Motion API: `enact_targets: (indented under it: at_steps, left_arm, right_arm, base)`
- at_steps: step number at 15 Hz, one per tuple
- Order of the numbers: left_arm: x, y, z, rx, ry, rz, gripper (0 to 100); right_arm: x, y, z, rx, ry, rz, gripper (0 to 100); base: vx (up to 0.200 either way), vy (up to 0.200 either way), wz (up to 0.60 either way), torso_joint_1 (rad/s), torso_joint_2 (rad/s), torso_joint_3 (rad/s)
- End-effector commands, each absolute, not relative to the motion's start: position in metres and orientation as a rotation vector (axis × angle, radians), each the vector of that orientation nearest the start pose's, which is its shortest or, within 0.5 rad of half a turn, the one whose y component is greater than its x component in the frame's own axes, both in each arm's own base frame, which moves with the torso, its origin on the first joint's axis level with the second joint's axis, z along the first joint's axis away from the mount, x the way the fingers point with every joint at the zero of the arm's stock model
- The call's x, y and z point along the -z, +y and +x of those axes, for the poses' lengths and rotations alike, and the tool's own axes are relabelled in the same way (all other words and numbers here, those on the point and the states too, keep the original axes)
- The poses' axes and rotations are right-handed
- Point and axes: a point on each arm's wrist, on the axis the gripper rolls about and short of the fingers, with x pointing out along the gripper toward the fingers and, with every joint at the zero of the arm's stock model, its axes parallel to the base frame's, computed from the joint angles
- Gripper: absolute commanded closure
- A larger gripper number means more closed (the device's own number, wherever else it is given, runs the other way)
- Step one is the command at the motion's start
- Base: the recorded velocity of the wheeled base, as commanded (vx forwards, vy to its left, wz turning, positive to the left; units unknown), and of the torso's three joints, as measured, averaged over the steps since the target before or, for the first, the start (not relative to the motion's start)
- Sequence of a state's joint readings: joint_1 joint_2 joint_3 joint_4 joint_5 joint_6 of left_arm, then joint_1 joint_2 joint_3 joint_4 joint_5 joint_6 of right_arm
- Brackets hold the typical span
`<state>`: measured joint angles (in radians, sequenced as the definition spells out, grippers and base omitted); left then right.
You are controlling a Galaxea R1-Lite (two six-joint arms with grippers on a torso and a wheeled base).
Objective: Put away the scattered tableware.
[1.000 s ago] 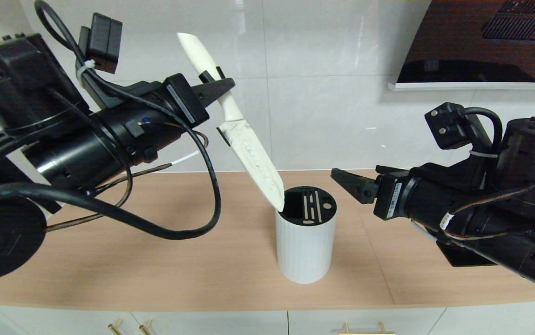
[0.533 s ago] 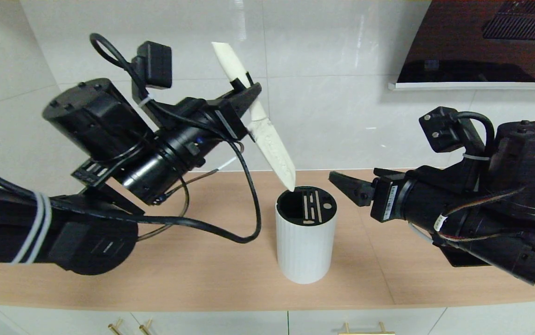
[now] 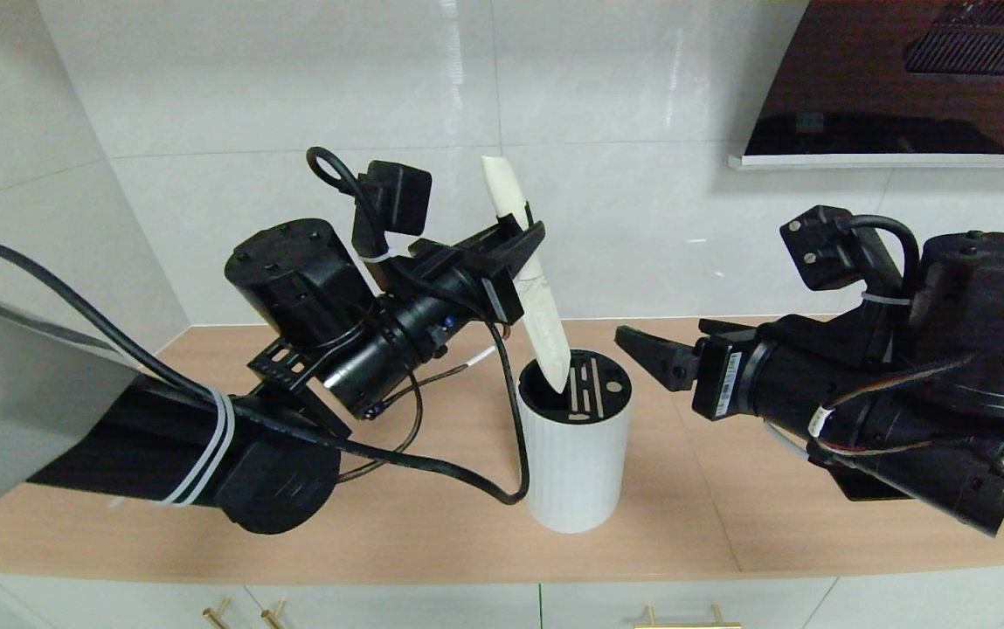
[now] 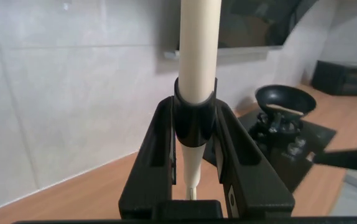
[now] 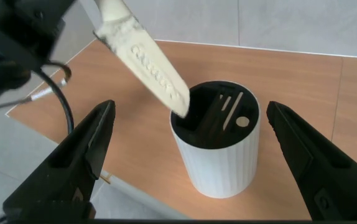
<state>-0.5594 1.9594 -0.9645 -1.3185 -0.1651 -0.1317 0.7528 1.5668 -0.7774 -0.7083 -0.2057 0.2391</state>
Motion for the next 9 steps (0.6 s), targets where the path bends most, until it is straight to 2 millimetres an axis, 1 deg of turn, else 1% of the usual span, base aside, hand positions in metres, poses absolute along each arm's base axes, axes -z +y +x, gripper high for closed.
enact_targets:
  at_steps: [1,6,9]
  left_arm:
    - [-0.196,-0.202,0.314,0.739,-0.257,-0.175,100]
    - [-0.181,-0.212,0.313,0.753,-0.234,-0.155,100]
    - [-0.170,-0.215,0.315,0.751,-0.211,-0.125,100]
  right_arm:
    - [-0.219,0.187,0.207,-0.535,0.145,0.192,0]
    - [-0.217,0.188,0.207,-0.534,0.149,0.189,0]
    - [-0.218,0.188,0.207,-0.534,0.148,0.190,0]
  base:
    - [0.000,0.000,0.00,0.000,0.00,0.000]
    - [0.000,0.000,0.00,0.000,0.00,0.000]
    - [0.000,0.000,0.00,0.000,0.00,0.000]
